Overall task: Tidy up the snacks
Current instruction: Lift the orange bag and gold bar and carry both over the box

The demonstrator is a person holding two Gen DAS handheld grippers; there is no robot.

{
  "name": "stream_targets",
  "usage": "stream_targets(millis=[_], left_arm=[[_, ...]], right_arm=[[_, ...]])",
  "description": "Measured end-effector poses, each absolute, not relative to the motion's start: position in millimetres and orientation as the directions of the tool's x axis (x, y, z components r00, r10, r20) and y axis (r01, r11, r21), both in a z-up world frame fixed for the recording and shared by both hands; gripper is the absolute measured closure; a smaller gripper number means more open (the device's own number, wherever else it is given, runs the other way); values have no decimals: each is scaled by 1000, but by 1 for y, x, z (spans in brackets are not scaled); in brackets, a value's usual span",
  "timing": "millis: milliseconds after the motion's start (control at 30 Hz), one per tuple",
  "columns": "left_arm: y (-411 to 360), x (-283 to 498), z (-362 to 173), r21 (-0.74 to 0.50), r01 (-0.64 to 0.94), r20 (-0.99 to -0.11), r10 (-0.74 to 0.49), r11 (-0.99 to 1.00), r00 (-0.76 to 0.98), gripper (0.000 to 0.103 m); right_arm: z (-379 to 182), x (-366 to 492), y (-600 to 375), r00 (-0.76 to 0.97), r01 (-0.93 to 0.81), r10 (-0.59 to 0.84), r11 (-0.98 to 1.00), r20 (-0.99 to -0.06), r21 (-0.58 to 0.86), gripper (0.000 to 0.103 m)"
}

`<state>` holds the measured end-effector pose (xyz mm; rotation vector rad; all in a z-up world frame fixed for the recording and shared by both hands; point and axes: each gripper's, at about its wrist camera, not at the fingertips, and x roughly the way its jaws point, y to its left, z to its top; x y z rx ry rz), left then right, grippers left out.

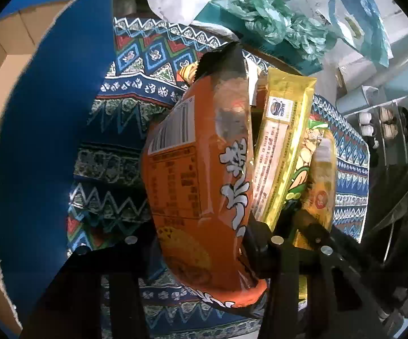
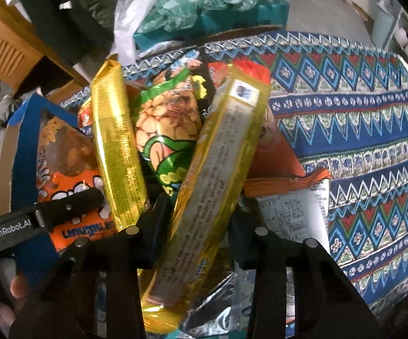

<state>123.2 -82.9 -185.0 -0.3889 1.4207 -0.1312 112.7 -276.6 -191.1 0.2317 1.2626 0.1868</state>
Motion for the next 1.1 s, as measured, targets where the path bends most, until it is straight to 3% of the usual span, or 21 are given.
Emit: stream_targets(millis=[400,1100], left_arm=[[-80,107,-153,-235,-50,-943,-215,971,253,57],[-75,67,-85,-156,71,-906,-172,985,388,57]], right_arm=[[-168,95,-279,354,-63,227,974,-907,219,71],[-108,67,-246,445,-167,301,953,-844,252,71]])
